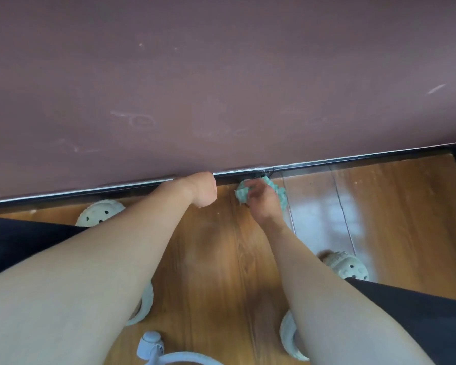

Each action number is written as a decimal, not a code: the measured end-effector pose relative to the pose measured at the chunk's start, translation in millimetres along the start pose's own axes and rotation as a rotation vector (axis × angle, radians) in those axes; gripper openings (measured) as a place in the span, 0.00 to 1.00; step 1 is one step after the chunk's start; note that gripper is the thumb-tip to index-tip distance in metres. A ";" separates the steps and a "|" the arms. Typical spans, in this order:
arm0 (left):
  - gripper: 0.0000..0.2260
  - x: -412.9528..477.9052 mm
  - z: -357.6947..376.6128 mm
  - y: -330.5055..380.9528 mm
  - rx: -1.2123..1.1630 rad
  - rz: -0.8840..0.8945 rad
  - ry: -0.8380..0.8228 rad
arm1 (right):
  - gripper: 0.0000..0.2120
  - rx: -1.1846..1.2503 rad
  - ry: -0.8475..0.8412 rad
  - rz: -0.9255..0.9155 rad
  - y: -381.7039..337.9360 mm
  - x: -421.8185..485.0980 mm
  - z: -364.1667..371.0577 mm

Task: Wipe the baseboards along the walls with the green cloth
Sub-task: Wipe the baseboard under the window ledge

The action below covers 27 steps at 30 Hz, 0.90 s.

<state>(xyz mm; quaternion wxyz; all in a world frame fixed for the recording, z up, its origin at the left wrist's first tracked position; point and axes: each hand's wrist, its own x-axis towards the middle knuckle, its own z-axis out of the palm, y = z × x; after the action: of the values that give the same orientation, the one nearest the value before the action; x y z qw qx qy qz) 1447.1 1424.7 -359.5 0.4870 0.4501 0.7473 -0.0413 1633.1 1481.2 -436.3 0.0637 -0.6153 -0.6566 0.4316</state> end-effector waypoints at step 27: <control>0.12 1.2 -1.0 62.9 0.142 0.060 -0.090 | 0.14 0.514 0.326 0.229 -14.3 36.2 -33.8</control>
<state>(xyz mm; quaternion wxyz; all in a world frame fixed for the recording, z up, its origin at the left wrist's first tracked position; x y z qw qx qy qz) 1491.1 1463.2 -336.2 0.4878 0.5033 0.7062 -0.0999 1634.7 1530.8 -422.4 0.2722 -0.7101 -0.4336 0.4833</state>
